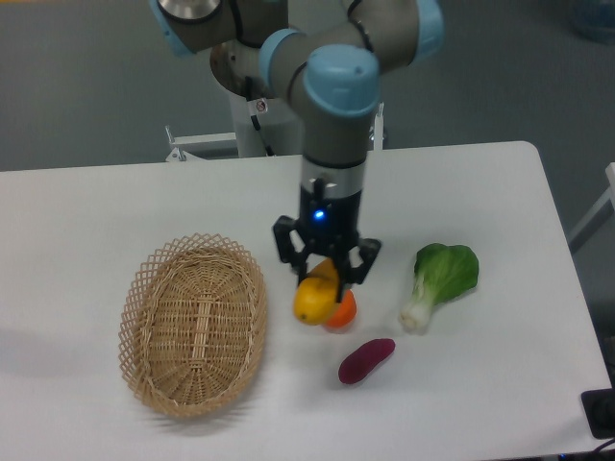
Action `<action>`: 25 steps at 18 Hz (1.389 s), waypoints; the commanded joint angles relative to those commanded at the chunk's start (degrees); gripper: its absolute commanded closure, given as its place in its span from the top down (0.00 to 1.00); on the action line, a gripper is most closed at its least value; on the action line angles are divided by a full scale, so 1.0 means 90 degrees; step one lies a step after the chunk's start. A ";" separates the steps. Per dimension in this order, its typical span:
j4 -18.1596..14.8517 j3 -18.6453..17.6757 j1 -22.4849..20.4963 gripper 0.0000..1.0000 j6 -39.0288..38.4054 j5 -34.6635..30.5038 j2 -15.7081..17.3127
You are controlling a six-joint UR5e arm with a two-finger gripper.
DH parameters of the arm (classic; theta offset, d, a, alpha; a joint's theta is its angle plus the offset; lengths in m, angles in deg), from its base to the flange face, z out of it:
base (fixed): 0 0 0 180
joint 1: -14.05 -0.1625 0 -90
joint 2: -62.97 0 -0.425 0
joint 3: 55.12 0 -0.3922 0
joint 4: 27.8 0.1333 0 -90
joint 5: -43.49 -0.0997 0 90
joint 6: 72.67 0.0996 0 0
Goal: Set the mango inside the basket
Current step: 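Carry the held mango over the wicker basket and lower it, then open the gripper to release the mango into the basket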
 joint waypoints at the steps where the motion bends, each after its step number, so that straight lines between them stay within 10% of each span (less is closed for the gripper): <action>1: 0.0019 0.0000 0.0156 0.49 -0.0048 -0.0048 -0.0088; 9: 0.0107 -0.0049 0.1309 0.50 -0.1112 -0.0928 -0.0645; 23: 0.0156 -0.0068 0.1798 0.53 -0.1231 -0.1006 -0.1075; 25: 0.0166 -0.0059 0.1837 0.69 -0.1211 -0.1151 -0.1085</action>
